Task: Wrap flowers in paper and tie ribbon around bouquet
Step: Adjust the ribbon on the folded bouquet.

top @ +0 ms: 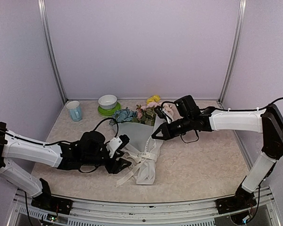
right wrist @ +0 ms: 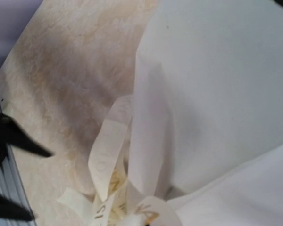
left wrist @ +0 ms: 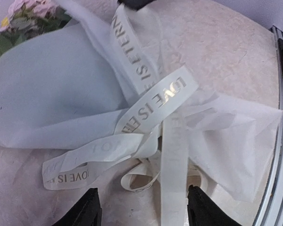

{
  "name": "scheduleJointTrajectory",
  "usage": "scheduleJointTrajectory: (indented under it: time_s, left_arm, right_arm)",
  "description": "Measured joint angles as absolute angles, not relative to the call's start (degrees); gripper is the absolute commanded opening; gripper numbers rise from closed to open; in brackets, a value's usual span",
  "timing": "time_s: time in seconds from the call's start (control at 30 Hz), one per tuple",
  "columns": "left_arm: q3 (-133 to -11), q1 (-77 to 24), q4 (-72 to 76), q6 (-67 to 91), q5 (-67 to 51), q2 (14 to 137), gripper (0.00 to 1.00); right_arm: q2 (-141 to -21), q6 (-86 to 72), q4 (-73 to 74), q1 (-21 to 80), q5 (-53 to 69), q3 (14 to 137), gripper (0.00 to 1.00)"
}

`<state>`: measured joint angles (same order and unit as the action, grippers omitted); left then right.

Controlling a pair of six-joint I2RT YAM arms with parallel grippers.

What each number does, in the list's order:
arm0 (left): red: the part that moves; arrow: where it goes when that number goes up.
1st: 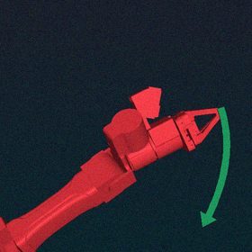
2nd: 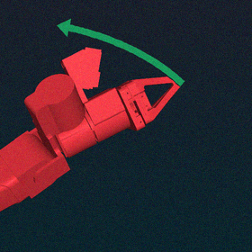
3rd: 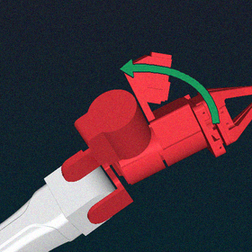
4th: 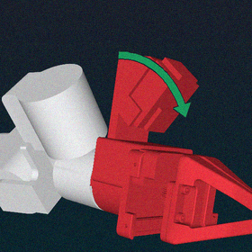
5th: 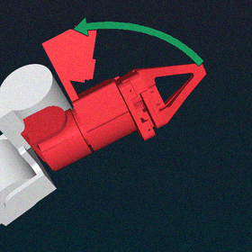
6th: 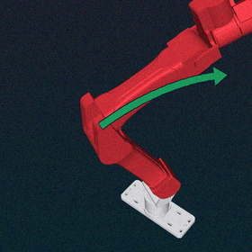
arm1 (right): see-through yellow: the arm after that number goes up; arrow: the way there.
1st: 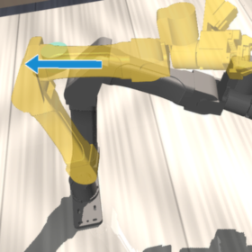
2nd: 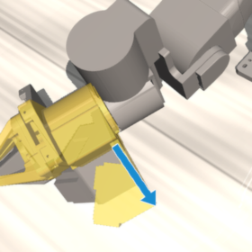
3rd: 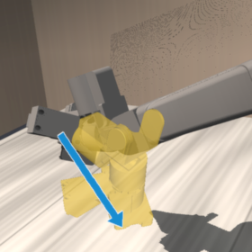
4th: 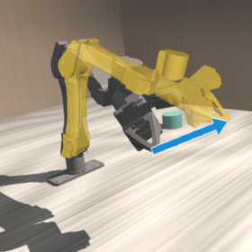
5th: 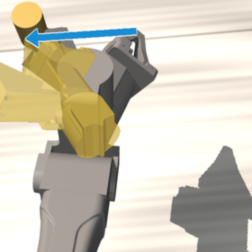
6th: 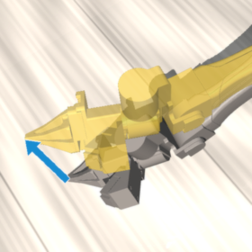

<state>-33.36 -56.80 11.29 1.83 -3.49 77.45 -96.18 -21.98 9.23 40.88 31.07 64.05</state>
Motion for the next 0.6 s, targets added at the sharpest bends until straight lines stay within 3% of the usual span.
scheduleJointTrajectory:
  time_s: [0.33,0.47,0.6]
  left_arm:
    - [-36.27,-53.82,12.05,3.09,0.75,86.26,0.66]
    - [-36.53,-51.94,12.51,2.66,0.82,86.67,0.56]
    - [-36.82,-53.95,12.58,0.62,-3.49,86.11,0.59]
  right_arm:
    - [-95.72,-18.94,11.86,40.88,23.14,68.4,0.0]
    - [-95.72,-19.03,11.99,40.88,23.59,67.77,0.0]
    - [-95.72,-19.22,12.14,40.88,24.29,67.59,0.0]
